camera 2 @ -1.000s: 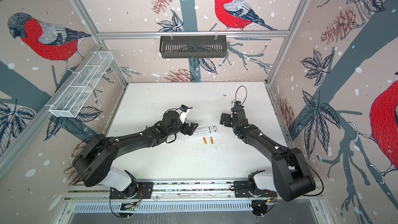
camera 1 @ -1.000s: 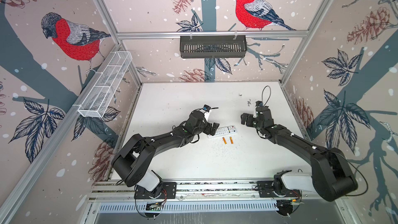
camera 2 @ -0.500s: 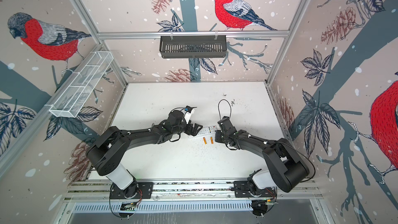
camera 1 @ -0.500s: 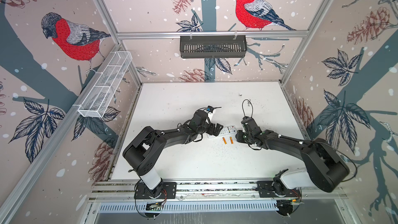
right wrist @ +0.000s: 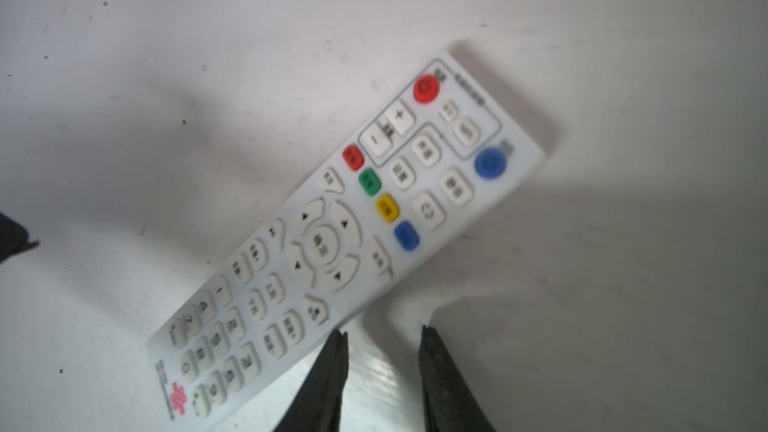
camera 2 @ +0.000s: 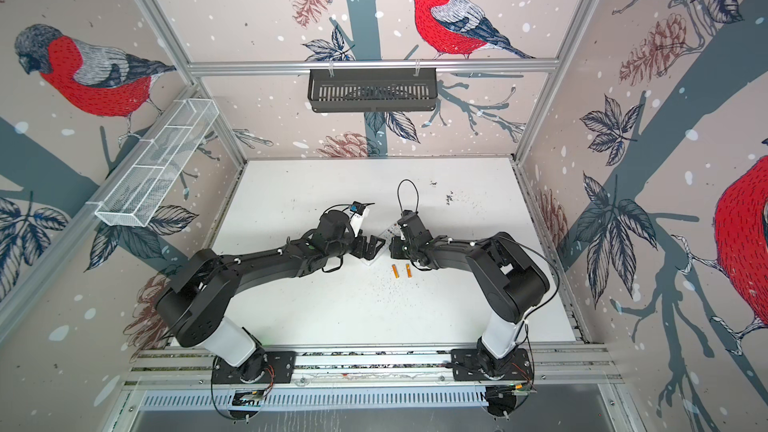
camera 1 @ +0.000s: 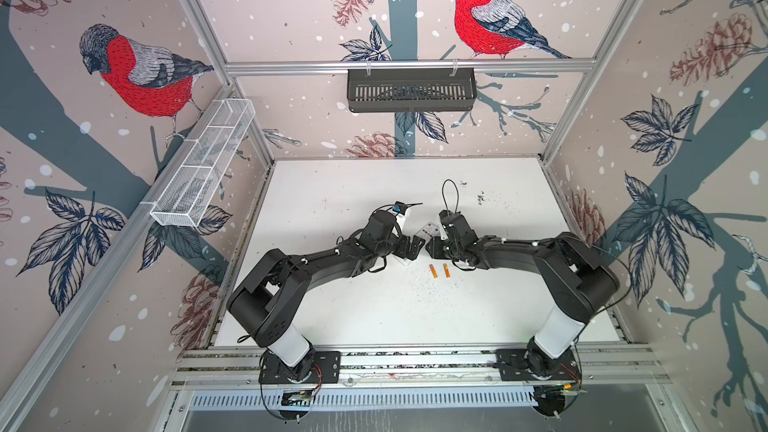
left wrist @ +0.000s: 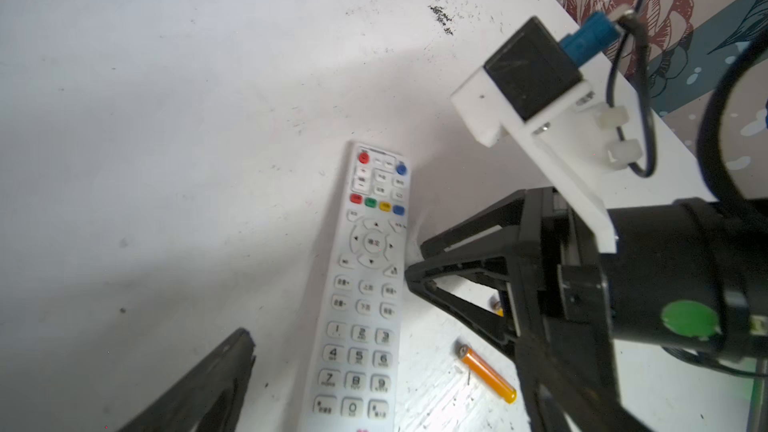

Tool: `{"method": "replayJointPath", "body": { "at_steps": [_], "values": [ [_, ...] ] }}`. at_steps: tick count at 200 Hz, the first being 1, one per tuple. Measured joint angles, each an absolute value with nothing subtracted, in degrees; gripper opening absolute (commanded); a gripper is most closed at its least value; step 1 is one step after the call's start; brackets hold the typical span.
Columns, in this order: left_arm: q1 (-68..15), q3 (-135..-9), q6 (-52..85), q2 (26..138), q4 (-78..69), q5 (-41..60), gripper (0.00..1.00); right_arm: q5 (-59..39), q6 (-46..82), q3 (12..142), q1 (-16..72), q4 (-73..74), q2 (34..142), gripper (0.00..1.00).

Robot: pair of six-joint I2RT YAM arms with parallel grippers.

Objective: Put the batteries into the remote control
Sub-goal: 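Lower both grippers toward the white remote control from either side, then grasp the remote's top end with the left gripper while the right draws back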

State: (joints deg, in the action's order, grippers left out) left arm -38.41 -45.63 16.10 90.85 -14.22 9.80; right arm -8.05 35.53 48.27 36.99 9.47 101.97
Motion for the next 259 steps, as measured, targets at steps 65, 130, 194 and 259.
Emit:
{"method": "replayJointPath", "body": {
  "at_steps": [65,130,194,259],
  "values": [
    [-34.7,-47.1,15.4,91.1,-9.1,7.1,0.98,-10.4,35.3,50.5,36.4,9.6,102.3,0.5],
    [-35.4,-63.6,12.7,104.0,2.1,3.6,0.98,-2.8,32.2,45.0,33.1,0.8,86.2,0.8],
    [-37.3,-78.8,10.2,116.5,14.0,-1.9,0.96,3.9,28.0,41.8,31.7,-7.0,70.4,0.91],
    [-39.3,-88.2,9.1,124.0,20.4,-4.8,0.78,6.8,23.9,37.5,31.9,-8.5,57.5,0.95]
  ]
}}
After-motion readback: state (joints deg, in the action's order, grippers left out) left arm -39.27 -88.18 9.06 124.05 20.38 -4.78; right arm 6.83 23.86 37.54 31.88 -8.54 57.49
